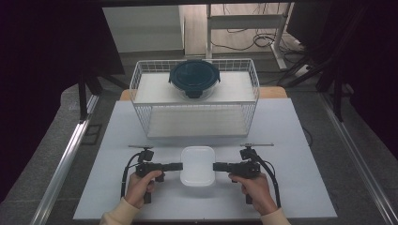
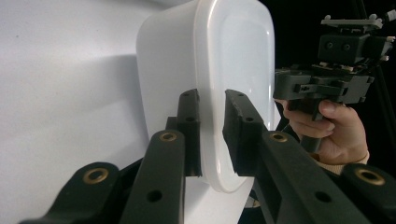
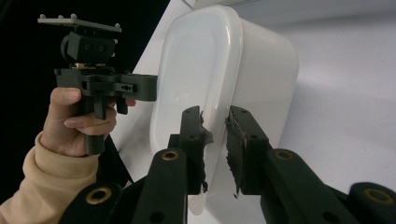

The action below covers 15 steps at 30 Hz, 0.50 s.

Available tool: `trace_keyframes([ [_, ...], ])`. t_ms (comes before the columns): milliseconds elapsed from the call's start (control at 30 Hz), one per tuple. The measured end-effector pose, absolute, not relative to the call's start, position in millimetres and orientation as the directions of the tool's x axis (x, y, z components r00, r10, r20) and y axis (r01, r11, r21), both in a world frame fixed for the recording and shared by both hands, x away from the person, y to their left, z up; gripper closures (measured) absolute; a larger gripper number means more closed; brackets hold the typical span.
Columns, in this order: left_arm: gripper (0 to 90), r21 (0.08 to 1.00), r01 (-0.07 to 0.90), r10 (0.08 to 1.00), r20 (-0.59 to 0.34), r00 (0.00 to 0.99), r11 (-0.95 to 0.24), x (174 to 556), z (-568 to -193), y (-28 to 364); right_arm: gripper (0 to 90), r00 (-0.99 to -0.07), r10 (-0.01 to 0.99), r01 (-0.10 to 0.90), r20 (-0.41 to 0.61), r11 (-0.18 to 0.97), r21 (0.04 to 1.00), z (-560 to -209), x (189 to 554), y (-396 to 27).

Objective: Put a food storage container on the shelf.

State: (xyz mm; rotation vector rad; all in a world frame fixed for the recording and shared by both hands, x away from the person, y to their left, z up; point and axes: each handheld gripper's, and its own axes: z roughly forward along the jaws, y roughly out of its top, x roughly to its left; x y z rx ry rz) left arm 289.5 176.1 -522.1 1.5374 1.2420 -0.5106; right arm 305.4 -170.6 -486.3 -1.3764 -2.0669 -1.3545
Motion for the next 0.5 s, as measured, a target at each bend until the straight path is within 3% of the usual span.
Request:
trace_keyframes([
  [500,80.0,0.538,0.84,0.489,-0.753,0.441,0.07,276,-503,182,78.9,-0.597,0.538,0.765,0.595,0.156,0.625,-468,302,-160],
])
